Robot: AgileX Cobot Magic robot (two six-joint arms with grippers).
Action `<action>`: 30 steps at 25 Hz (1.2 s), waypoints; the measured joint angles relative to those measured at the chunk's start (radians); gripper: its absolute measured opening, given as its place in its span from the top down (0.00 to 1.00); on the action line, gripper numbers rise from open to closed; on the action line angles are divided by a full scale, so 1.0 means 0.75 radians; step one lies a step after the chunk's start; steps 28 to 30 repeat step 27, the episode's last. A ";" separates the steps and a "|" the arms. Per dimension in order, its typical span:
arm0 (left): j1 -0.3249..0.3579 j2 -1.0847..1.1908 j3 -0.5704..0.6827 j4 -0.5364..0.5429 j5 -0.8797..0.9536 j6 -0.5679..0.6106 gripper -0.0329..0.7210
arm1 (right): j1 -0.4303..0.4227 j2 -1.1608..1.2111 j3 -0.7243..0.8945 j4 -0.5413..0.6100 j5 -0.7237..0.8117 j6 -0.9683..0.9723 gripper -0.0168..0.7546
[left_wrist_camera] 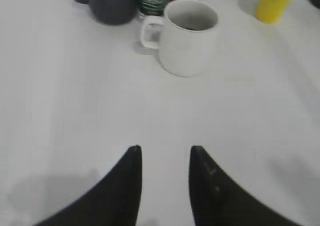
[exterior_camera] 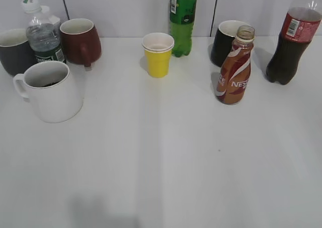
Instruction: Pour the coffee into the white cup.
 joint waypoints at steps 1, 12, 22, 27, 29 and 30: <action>0.034 -0.009 0.001 0.000 0.000 0.000 0.62 | -0.011 -0.004 0.000 0.002 0.001 0.000 0.23; 0.270 -0.035 0.001 0.000 -0.005 0.000 0.63 | -0.028 -0.010 0.000 0.007 -0.001 0.002 0.24; 0.339 -0.064 0.003 0.000 -0.006 0.000 0.63 | -0.028 -0.010 0.000 0.007 -0.002 0.002 0.24; 0.349 -0.068 0.003 0.001 -0.006 0.000 0.63 | -0.028 -0.011 0.000 0.007 -0.004 0.002 0.24; 0.349 -0.068 0.003 0.001 -0.006 0.000 0.63 | -0.028 -0.011 0.000 0.007 -0.004 0.002 0.24; 0.349 -0.068 0.003 0.001 -0.006 0.000 0.63 | -0.028 -0.011 0.000 0.007 -0.004 0.002 0.24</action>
